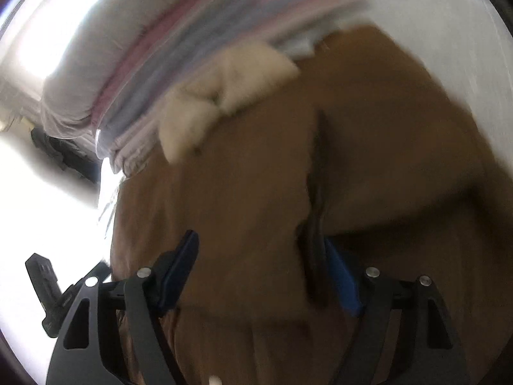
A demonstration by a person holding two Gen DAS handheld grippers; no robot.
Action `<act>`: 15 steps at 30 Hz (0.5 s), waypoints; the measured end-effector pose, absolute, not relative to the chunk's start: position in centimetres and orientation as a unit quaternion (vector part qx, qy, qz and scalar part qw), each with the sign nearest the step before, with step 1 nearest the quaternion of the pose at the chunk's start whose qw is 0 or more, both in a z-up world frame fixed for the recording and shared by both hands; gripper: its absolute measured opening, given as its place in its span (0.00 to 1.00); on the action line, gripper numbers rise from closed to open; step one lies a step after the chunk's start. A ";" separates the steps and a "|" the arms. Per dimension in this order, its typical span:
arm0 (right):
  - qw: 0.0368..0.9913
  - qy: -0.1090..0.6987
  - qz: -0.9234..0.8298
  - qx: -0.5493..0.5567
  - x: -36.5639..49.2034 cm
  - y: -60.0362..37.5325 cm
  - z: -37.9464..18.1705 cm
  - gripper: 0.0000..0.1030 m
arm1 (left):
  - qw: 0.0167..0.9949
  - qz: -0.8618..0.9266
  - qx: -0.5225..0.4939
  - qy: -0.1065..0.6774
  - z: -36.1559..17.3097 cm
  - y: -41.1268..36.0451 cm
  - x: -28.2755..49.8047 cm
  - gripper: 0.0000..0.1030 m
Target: Fold large clothes
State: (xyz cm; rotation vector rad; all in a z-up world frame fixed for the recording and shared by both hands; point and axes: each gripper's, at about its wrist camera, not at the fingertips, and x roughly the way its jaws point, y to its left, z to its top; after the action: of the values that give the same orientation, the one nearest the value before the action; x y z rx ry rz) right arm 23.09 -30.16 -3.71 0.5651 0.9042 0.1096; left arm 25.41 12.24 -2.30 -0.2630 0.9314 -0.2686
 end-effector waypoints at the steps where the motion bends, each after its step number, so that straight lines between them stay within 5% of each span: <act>1: 0.866 0.427 0.046 0.257 23.9 -30.1 -3.6 0.73 | 0.878 -0.112 -0.129 0.446 -2.4 13.0 25.6 0.73; 8: 0.853 0.493 0.002 0.171 25.2 -30.1 -6.2 0.67 | 0.863 -0.086 -0.164 0.470 -4.4 15.0 26.1 0.73; 15: 0.855 0.472 0.033 0.212 13.8 -35.8 -2.8 0.73 | 0.865 -0.130 -0.154 0.459 0.3 15.7 20.8 0.75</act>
State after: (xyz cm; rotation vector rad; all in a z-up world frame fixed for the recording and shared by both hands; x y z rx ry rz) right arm 13.81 -35.84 -2.76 0.4459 0.9923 0.0687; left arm 20.79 15.71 0.33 -0.3223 0.9625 -0.2720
